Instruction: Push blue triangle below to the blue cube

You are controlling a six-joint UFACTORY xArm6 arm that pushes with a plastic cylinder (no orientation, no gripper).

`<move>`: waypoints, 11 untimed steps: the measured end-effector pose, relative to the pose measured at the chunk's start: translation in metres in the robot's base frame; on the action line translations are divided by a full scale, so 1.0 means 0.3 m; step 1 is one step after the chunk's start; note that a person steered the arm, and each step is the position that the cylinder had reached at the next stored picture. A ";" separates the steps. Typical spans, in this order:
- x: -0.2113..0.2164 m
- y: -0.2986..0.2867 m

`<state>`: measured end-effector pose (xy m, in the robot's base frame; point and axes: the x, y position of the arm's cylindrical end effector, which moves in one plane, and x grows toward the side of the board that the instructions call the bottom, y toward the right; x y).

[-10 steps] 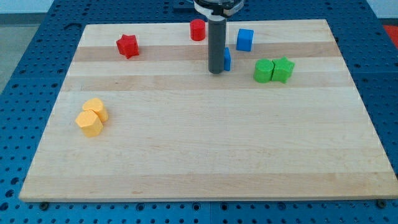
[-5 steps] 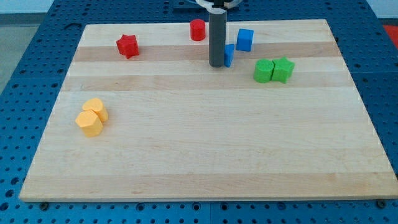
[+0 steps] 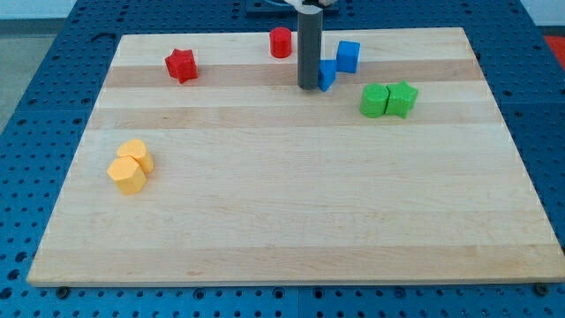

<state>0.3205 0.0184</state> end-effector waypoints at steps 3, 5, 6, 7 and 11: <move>-0.042 -0.003; -0.053 0.017; -0.054 0.018; -0.076 0.045; -0.077 0.110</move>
